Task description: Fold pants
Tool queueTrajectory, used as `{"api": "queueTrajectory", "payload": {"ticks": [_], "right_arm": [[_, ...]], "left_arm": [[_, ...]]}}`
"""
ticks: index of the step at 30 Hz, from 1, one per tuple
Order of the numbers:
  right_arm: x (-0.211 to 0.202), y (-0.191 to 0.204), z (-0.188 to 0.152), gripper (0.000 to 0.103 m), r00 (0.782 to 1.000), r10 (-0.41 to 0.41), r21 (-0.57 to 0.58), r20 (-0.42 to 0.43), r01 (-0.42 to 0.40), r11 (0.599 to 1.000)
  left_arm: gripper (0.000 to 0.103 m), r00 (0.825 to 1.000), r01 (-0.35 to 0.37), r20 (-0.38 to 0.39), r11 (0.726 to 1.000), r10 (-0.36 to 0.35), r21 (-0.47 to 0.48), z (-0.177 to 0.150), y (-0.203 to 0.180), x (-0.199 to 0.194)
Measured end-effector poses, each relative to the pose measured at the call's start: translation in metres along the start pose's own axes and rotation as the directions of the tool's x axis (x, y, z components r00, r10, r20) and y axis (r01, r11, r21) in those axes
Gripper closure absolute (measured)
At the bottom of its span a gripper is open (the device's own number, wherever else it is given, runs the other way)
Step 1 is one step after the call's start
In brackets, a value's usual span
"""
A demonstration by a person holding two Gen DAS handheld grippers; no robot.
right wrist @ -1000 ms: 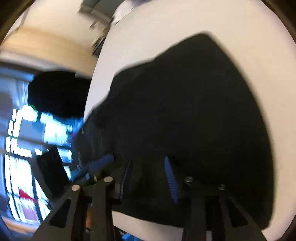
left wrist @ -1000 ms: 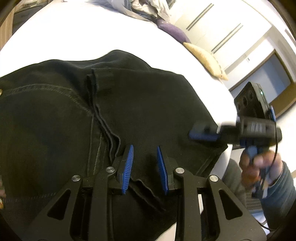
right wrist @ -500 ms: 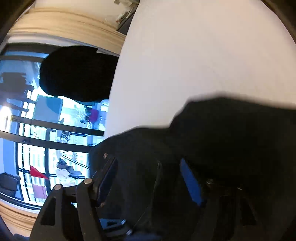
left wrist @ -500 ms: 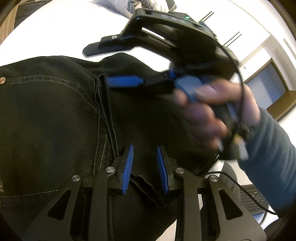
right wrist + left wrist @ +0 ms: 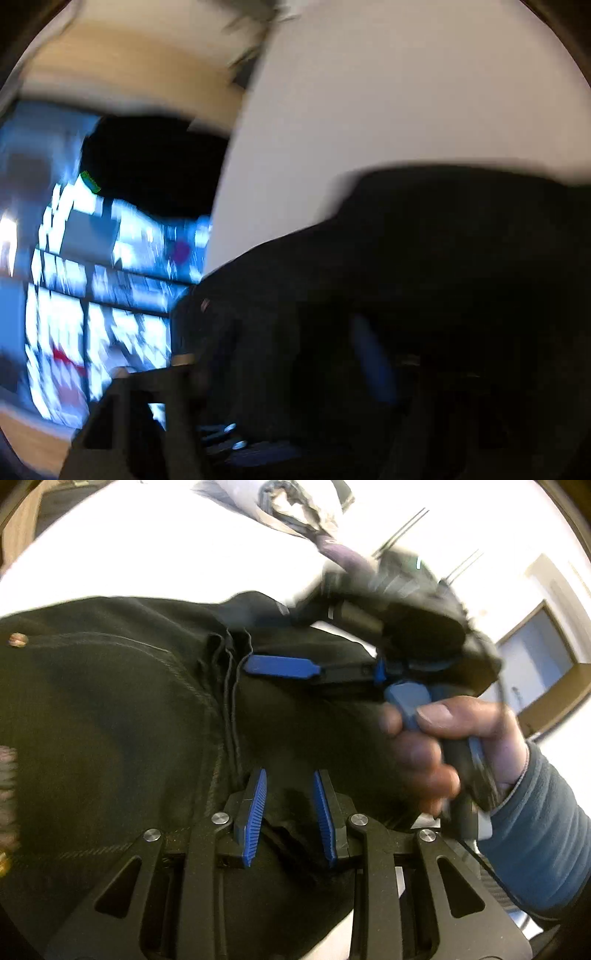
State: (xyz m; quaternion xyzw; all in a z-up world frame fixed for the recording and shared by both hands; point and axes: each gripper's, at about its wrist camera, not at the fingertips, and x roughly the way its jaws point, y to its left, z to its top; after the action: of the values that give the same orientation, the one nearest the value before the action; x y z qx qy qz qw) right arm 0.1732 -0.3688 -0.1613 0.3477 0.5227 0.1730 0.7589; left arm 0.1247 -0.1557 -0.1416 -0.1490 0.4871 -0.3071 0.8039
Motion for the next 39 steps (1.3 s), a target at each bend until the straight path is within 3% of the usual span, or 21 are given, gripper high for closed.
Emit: {"api": "queueTrajectory", "payload": {"ticks": [2,3,4,5,7,8,10,13,14,15,17,20,22,27,34,36,39], "right_arm": [[-0.034,0.002,-0.001,0.056,0.990,-0.078,-0.002,0.119,0.078,0.997],[-0.056,0.006,-0.007,0.034,0.977,-0.102,-0.011,0.188,0.106,0.994],[-0.079,0.011,-0.014,0.017,0.959,-0.084,-0.013,0.271,0.091,0.996],[-0.088,0.018,-0.015,0.014,0.952,-0.042,-0.015,0.304,0.049,0.999],[-0.105,0.024,-0.029,0.013,0.942,0.099,-0.043,0.321,-0.090,0.995],[-0.107,0.028,-0.036,0.013,0.938,0.137,-0.053,0.318,-0.127,0.991],[-0.107,0.029,-0.047,0.013,0.936,0.189,-0.071,0.296,-0.176,0.982],[-0.100,0.020,-0.067,0.014,0.942,0.246,-0.064,0.230,-0.238,0.969],[-0.098,0.017,-0.079,0.014,0.940,0.264,-0.056,0.216,-0.258,0.965],[-0.090,0.013,-0.070,0.014,0.937,0.277,-0.048,0.213,-0.273,0.961],[-0.082,0.014,-0.077,0.014,0.930,0.298,-0.021,0.218,-0.300,0.954],[-0.063,0.015,-0.078,0.014,0.929,0.293,0.024,0.225,-0.306,0.952],[-0.054,0.013,-0.077,0.014,0.930,0.296,0.042,0.220,-0.312,0.949],[-0.053,-0.010,-0.086,0.016,0.943,0.278,0.049,0.181,-0.291,0.955],[-0.045,-0.015,-0.083,0.019,0.937,0.303,0.044,0.175,-0.315,0.948],[-0.045,-0.014,-0.084,0.020,0.936,0.307,0.040,0.169,-0.318,0.947],[-0.046,-0.012,-0.084,0.021,0.935,0.317,0.036,0.158,-0.326,0.945]], "left_arm": [[0.077,0.997,-0.066,0.038,0.998,0.066,0.003,-0.004,-0.005,-0.023],[0.077,0.995,-0.070,0.068,0.998,0.070,-0.004,-0.006,-0.005,-0.039],[0.065,0.993,-0.075,0.091,0.997,0.076,-0.015,-0.009,-0.003,-0.051],[0.032,0.987,-0.098,0.121,0.994,0.102,-0.039,-0.013,0.001,-0.067],[0.015,0.964,-0.119,0.225,0.987,0.141,-0.111,-0.024,0.011,-0.105],[0.015,0.949,-0.112,0.278,0.982,0.151,-0.149,-0.030,0.017,-0.127],[0.015,0.928,-0.130,0.320,0.970,0.192,-0.205,-0.039,0.029,-0.157],[0.015,0.881,-0.152,0.387,0.937,0.273,-0.315,-0.059,0.052,-0.202],[0.015,0.871,-0.149,0.393,0.921,0.295,-0.360,-0.064,0.066,-0.215],[0.015,0.866,-0.143,0.391,0.904,0.310,-0.402,-0.072,0.076,-0.222],[0.015,0.868,-0.119,0.367,0.859,0.333,-0.498,-0.085,0.101,-0.229],[0.015,0.896,-0.036,0.331,0.789,0.297,-0.613,-0.099,0.136,-0.222],[0.015,0.908,0.033,0.335,0.756,0.251,-0.654,-0.103,0.153,-0.208],[0.015,0.931,0.116,0.319,0.686,0.176,-0.719,-0.114,0.181,-0.169],[0.018,0.900,0.208,0.404,0.652,0.165,-0.729,-0.118,0.202,-0.150],[0.027,0.889,0.234,0.428,0.644,0.161,-0.728,-0.118,0.208,-0.142],[0.041,0.875,0.306,0.464,0.583,0.140,-0.753,-0.121,0.228,-0.128]]}}
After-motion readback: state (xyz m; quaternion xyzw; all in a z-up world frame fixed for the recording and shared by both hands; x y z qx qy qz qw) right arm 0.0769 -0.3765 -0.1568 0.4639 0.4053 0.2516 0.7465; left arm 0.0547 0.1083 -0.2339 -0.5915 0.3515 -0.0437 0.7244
